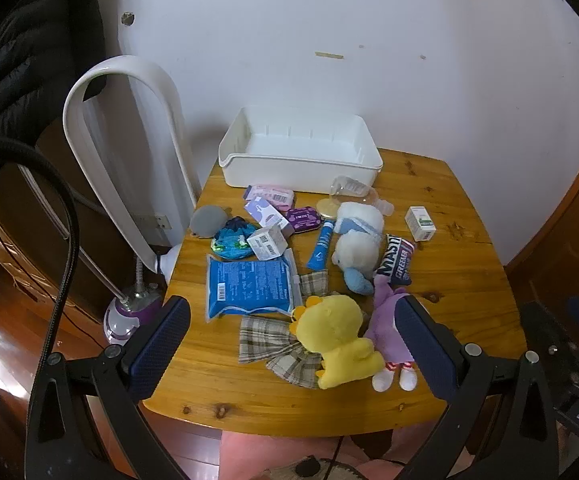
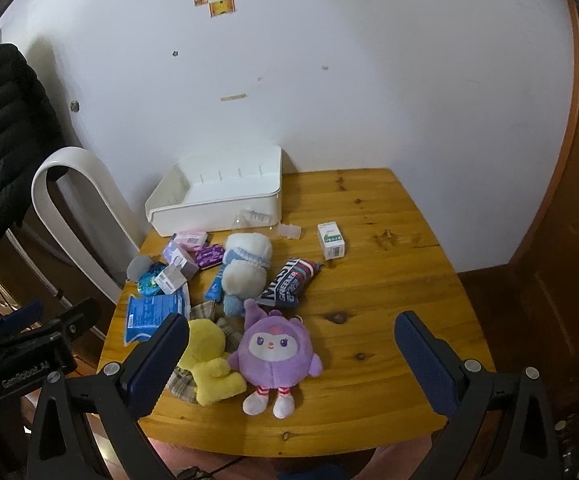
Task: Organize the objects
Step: 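Move both grippers toward the yellow duck and purple plush doll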
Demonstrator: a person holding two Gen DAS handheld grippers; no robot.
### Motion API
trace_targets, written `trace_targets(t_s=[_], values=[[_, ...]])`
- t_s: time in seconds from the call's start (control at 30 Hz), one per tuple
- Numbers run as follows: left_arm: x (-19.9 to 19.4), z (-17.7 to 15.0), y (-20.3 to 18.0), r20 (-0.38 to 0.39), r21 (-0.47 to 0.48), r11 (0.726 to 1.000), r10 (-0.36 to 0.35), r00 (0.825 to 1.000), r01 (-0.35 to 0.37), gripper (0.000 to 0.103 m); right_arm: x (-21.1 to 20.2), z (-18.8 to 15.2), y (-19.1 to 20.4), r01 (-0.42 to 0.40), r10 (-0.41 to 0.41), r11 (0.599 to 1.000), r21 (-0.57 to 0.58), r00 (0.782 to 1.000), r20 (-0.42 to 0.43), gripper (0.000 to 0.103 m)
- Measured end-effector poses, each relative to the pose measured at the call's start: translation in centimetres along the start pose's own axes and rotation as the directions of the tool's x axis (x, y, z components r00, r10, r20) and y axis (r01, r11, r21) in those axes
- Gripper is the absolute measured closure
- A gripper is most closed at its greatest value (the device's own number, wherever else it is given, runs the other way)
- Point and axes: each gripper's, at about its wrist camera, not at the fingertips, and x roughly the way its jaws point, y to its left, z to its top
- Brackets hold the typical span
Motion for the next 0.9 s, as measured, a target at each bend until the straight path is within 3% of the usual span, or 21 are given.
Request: trace_targets(t_s=[0.4, 0.9], values=[[0.6, 0.5, -0.7, -0.018, 0.034, 0.999, -0.01, 1.0, 0.01, 0.001, -1.1, 0.4, -0.2, 0.03, -0.031, 0.999, 0.012, 0.996, 0.087, 0.0], [3.3, 1.0, -0.9, -0.095, 0.03, 0.999, 0.019, 0.995, -0.016, 0.001, 0.8, 1.1, -0.7, 0.031, -0.031, 0.999, 0.013, 0.997, 0.077, 0.0]])
